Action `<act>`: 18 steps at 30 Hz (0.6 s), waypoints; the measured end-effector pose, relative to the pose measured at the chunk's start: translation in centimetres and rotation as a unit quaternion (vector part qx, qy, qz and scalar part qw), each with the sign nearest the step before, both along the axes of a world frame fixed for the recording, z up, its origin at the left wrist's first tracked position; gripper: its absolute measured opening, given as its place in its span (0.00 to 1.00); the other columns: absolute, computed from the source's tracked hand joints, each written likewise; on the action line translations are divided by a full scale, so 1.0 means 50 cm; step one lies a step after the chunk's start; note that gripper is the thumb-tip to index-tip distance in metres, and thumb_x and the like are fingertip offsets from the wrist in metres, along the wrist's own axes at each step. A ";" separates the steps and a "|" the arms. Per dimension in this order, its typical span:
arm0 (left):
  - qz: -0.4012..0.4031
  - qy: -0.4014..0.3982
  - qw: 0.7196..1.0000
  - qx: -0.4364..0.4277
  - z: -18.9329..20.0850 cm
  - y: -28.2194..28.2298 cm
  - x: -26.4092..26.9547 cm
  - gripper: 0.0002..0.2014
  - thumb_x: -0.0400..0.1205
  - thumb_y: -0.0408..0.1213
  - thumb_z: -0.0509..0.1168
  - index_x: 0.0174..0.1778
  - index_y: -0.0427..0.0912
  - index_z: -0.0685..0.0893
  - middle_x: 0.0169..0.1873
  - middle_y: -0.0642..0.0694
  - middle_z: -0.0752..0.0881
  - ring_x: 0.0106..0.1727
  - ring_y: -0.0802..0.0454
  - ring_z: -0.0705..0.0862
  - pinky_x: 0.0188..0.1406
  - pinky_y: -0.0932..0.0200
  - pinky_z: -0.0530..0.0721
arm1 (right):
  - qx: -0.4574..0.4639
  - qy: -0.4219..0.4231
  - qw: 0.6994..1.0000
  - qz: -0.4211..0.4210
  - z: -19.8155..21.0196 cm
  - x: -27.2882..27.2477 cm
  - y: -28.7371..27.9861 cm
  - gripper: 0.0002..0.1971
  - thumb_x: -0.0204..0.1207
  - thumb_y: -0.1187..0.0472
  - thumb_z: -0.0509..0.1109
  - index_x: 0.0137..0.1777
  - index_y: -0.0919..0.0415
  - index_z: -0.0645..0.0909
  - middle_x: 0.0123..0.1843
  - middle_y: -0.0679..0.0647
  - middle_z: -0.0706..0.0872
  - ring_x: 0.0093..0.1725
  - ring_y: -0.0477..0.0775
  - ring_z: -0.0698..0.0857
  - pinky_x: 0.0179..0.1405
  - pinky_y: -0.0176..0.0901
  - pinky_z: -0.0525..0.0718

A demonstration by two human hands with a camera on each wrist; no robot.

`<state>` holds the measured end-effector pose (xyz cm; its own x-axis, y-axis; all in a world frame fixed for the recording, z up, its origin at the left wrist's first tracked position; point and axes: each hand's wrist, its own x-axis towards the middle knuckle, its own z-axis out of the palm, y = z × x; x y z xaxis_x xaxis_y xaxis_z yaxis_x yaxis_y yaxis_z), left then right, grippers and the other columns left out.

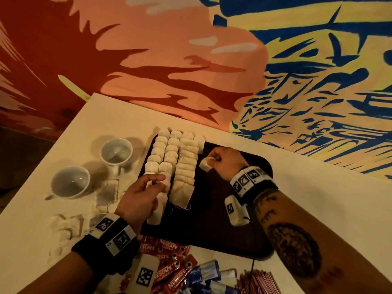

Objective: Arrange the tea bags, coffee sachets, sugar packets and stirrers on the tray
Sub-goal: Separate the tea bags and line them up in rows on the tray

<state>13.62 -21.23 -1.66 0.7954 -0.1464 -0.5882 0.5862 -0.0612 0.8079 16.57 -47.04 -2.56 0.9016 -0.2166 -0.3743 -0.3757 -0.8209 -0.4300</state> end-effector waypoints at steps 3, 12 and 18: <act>0.006 0.001 1.000 -0.008 -0.008 0.001 0.008 0.08 0.85 0.33 0.64 0.55 0.46 0.87 0.37 0.48 0.90 0.19 0.56 0.68 0.15 0.66 0.65 | -0.051 0.034 0.998 0.030 -0.033 0.053 -0.026 0.07 0.80 0.51 0.71 0.55 0.51 0.86 0.54 0.51 0.88 0.54 0.54 0.85 0.52 0.44 0.81; 0.020 0.026 0.999 -0.038 -0.015 0.007 0.012 0.08 0.85 0.32 0.64 0.53 0.47 0.87 0.36 0.47 0.88 0.22 0.54 0.65 0.19 0.64 0.63 | -0.110 0.038 0.993 0.028 -0.050 0.144 -0.060 0.10 0.76 0.51 0.77 0.55 0.51 0.88 0.57 0.52 0.89 0.52 0.53 0.85 0.53 0.41 0.80; 0.019 0.027 0.999 -0.041 -0.011 0.009 0.017 0.08 0.85 0.31 0.63 0.55 0.46 0.86 0.33 0.49 0.87 0.22 0.54 0.65 0.19 0.64 0.62 | -0.105 0.030 0.994 0.007 -0.054 0.158 -0.063 0.09 0.76 0.52 0.78 0.54 0.53 0.88 0.57 0.53 0.88 0.49 0.51 0.82 0.49 0.39 0.76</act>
